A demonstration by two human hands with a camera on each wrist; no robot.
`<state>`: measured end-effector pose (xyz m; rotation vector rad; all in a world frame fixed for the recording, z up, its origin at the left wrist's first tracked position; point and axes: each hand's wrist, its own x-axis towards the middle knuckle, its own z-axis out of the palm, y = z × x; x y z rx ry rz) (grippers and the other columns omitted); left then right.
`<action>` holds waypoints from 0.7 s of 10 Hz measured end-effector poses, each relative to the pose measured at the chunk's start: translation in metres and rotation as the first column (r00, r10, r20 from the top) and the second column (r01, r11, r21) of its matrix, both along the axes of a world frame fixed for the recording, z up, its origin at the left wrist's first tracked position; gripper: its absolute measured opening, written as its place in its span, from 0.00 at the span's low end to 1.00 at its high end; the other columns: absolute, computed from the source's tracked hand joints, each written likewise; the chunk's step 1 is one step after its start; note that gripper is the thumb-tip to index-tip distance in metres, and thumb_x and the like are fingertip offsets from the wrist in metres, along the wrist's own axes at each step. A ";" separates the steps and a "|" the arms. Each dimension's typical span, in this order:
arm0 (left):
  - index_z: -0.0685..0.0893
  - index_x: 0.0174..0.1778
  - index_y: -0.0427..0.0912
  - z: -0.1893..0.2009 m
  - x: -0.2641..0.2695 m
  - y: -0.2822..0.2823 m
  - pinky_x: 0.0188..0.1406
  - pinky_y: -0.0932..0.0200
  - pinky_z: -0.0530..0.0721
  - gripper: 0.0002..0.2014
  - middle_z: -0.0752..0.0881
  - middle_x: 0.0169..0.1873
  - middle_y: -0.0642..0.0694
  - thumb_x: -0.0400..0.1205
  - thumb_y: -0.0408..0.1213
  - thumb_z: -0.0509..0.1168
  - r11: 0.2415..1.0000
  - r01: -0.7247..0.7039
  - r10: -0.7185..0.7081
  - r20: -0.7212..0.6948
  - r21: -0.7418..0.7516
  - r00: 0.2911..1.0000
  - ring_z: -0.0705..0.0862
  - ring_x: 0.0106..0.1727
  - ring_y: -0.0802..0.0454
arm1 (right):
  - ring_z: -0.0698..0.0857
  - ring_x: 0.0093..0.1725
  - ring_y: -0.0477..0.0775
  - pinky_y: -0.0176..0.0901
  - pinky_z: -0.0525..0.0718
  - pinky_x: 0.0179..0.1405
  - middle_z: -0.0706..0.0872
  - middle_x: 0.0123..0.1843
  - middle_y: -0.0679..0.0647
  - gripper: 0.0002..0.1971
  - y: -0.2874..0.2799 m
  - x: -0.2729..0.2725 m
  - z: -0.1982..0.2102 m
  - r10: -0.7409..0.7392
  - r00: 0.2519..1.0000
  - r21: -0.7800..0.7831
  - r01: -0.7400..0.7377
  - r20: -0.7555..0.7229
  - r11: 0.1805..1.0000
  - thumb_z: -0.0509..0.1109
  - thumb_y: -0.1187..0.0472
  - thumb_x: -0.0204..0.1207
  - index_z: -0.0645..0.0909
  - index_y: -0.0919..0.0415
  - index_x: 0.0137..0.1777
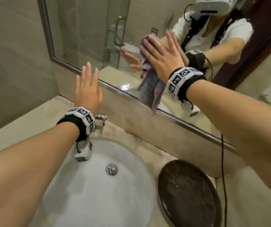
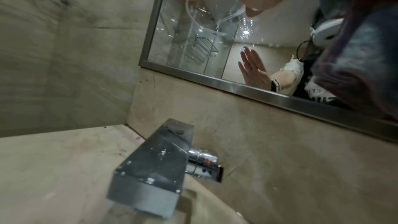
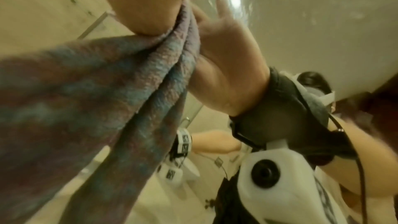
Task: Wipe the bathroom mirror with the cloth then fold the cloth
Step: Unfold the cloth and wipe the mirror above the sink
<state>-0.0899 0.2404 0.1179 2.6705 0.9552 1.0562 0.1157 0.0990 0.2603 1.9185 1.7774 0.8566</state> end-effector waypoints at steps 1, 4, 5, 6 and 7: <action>0.55 0.81 0.38 0.003 0.000 0.001 0.81 0.45 0.46 0.30 0.49 0.82 0.38 0.83 0.34 0.57 0.999 0.032 -0.031 0.038 -0.022 0.999 0.47 0.83 0.44 | 0.43 0.84 0.59 0.66 0.28 0.75 0.46 0.85 0.58 0.46 0.020 -0.012 0.011 -0.060 0.997 0.119 0.065 -0.046 0.991 0.35 0.33 0.68 0.46 0.59 0.83; 0.58 0.80 0.39 -0.013 -0.025 0.062 0.81 0.46 0.44 0.29 0.51 0.82 0.38 0.83 0.34 0.57 0.997 0.073 -0.073 0.017 0.001 0.997 0.49 0.83 0.43 | 0.35 0.82 0.47 0.53 0.33 0.81 0.34 0.84 0.48 0.31 0.051 0.011 -0.093 0.284 0.955 -0.236 -0.295 -0.080 0.926 0.38 0.43 0.85 0.36 0.54 0.83; 0.57 0.81 0.39 -0.014 -0.009 0.085 0.80 0.48 0.43 0.30 0.51 0.82 0.39 0.82 0.33 0.58 0.984 0.180 -0.179 0.014 -0.020 0.984 0.49 0.83 0.44 | 0.38 0.82 0.51 0.61 0.42 0.81 0.33 0.83 0.46 0.35 0.064 -0.009 -0.100 0.140 0.979 0.043 -0.135 -0.150 0.990 0.49 0.55 0.78 0.39 0.53 0.83; 0.57 0.81 0.39 0.001 0.009 0.109 0.80 0.48 0.43 0.31 0.52 0.82 0.38 0.81 0.32 0.59 0.962 0.274 -0.273 0.037 0.000 0.961 0.50 0.83 0.44 | 0.49 0.83 0.58 0.64 0.46 0.81 0.66 0.81 0.59 0.28 0.066 -0.028 -0.061 -0.012 0.995 0.194 0.030 -0.095 0.980 0.52 0.60 0.75 0.67 0.60 0.78; 0.54 0.82 0.40 0.026 0.019 0.135 0.81 0.47 0.43 0.33 0.51 0.82 0.39 0.81 0.33 0.58 0.951 0.310 -0.309 0.073 -0.003 0.948 0.49 0.83 0.45 | 0.58 0.82 0.62 0.68 0.45 0.79 0.64 0.81 0.59 0.27 0.072 -0.035 -0.017 -0.208 0.977 0.278 0.190 0.037 0.941 0.48 0.58 0.80 0.60 0.59 0.81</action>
